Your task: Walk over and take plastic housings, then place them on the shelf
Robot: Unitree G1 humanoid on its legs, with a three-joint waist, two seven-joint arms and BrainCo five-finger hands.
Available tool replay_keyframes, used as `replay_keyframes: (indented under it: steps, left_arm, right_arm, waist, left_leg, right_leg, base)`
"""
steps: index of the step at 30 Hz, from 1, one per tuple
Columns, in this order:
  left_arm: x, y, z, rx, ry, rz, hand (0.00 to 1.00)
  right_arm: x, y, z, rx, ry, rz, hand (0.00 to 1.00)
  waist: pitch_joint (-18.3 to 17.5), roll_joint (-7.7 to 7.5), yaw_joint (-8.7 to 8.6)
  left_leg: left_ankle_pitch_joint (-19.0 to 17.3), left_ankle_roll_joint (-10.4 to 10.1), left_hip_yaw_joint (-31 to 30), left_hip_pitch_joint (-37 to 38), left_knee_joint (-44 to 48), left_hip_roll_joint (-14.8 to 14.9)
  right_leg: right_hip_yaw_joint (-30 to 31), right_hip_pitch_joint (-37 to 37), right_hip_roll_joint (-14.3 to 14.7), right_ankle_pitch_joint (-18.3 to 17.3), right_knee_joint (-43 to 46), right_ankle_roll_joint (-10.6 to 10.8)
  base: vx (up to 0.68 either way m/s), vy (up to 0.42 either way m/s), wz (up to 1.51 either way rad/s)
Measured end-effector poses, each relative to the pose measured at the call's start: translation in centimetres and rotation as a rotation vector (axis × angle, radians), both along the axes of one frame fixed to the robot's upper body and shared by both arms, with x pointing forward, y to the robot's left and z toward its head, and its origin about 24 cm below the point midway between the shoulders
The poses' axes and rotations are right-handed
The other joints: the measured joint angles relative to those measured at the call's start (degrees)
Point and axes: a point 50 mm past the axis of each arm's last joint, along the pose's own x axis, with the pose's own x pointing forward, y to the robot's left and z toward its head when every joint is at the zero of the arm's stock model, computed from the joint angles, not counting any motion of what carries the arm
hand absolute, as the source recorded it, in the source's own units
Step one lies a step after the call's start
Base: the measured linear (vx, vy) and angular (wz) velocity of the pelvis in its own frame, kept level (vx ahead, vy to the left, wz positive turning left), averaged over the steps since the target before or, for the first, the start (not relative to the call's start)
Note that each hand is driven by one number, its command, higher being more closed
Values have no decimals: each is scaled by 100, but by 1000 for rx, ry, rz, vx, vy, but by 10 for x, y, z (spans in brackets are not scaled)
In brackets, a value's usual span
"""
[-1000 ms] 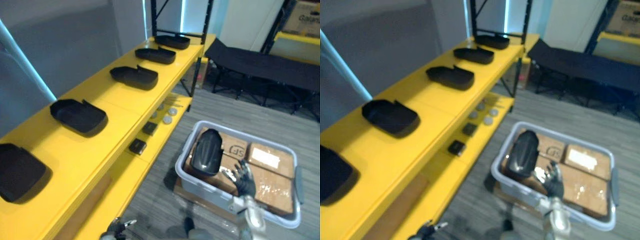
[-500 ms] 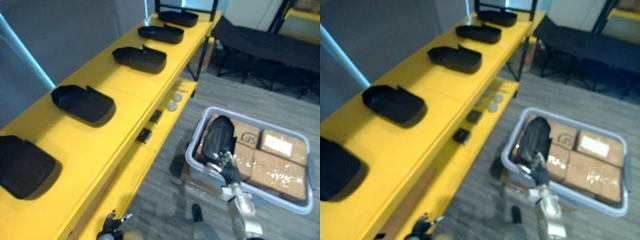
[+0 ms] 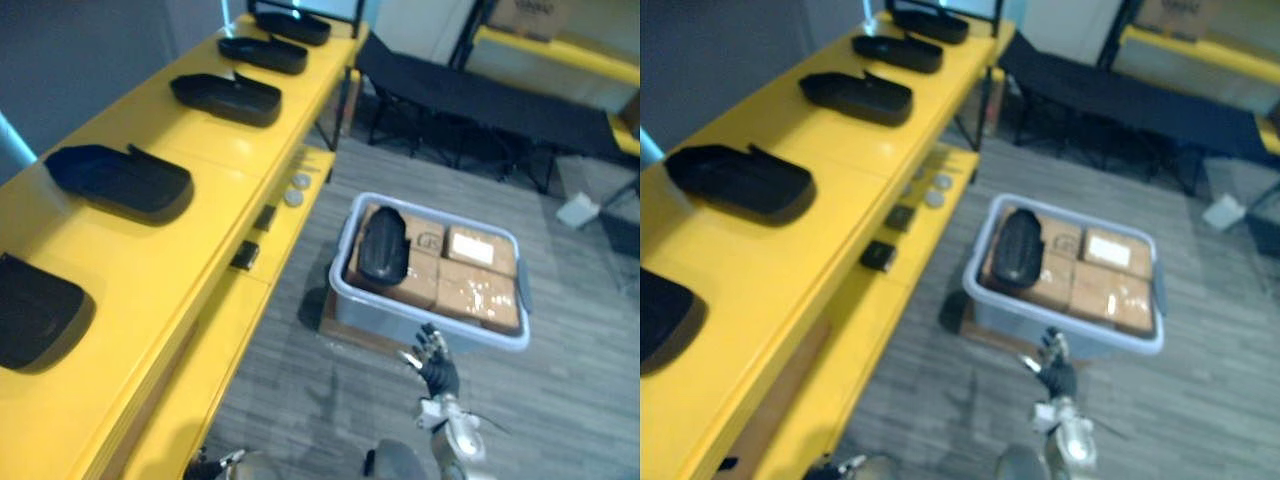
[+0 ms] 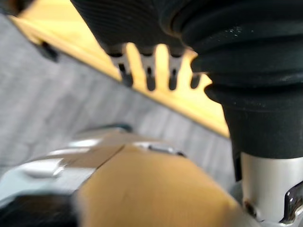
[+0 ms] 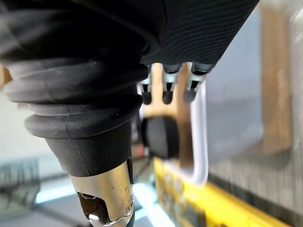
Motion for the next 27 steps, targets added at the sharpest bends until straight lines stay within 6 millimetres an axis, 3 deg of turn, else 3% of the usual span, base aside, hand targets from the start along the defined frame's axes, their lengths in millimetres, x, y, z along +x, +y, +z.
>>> replay_keyframes:
  steps: [2, 3, 4, 9, 12, 15, 17, 19, 20, 22, 27]
  left_arm:
    - [-10, 4, 0, 8, 6, 44, 0]
    - [-14, 8, 1, 18, 9, 57, 0]
    - [-15, 5, 0, 7, 1, 75, 0]
    - [-6, -12, -1, -45, -72, 112, 0]
    - [-4, -12, 1, -54, -99, 131, 0]
    - [5, -12, 4, -47, -132, 95, 0]
    - [11, -14, 6, -50, -156, 85, 0]
    - [23, -16, 10, -56, -197, 56, 0]
    - [24, -17, 10, -57, -201, 52, 0]
    - [32, -17, 12, -71, -223, 59, 0]
    - [36, -24, 11, -124, -242, 63, 0]
  right_arm:
    - [0, 3, -1, 5, 2, 11, 0]
    - [0, 4, -1, 7, 3, 10, 0]
    - [-1, -5, -1, -11, 10, -9, 0]
    - [-2, -32, 1, -58, 16, -76, 0]
    - [1, -41, -5, -48, 58, -115, 0]
    - [14, -68, -8, -72, 88, -214, 0]
    - [34, -89, 4, -94, 54, -273, 0]
    - [75, -115, 44, -125, -74, -330, 0]
    - [86, -120, 56, -142, -106, -339, 0]
    - [122, -133, 105, -185, -233, -362, 0]
    - [161, -158, 184, -240, -380, -469, 0]
  waist:
    - [-50, -74, 86]
    - [-110, -205, 99]
    - [-95, -54, 29]
    - [-7, 145, -1]
    - [118, 163, 38]
    - [325, 214, 138]
    - [498, 257, 222]
    - [851, 383, 311]
    - [921, 406, 324]
    - [1173, 471, 412]
    - [1384, 581, 598]
  left_leg:
    - [40, -69, 366, -16, 33, 8]
    - [40, -128, 478, -18, 87, 10]
    - [100, -243, 475, -28, 114, 145]
    - [231, -356, 58, -291, -84, 220]
    - [239, -343, -416, -421, -219, 61]
    - [309, -239, -801, -637, -223, -154]
    - [370, -142, -1018, -835, -111, -326]
    - [381, -74, -1239, -1165, 166, -484]
    - [379, -57, -1292, -1243, 209, -514]
    - [349, 18, -1471, -1440, 388, -603]
    - [286, 113, -1728, -1818, 594, -725]
  right_leg:
    - [-268, 148, 17, -95, -740, 148]
    - [-348, 236, 27, -148, -1070, 380]
    - [-425, 309, 233, 36, -1331, 407]
    - [-586, 181, 458, 118, -1615, 342]
    - [-830, 198, 420, 119, -1682, 344]
    - [-1117, 158, 238, 156, -1657, 398]
    - [-1226, 81, 73, 325, -1570, 405]
    - [-1373, -39, -62, 473, -1490, 392]
    - [-1394, -66, -84, 505, -1489, 396]
    - [-1513, -93, -152, 533, -1486, 400]
    - [-1688, -267, -263, 536, -1382, 407]
  base:
    - [-139, -193, -102]
    - [-141, -260, -67]
    - [-139, -249, -44]
    - [-145, -126, -3]
    - [-77, 2, 26]
    - [-34, 88, 45]
    - [1, 87, 43]
    - [-25, 115, 43]
    - [-32, 100, 38]
    - [-23, 77, 30]
    - [-38, 52, 25]
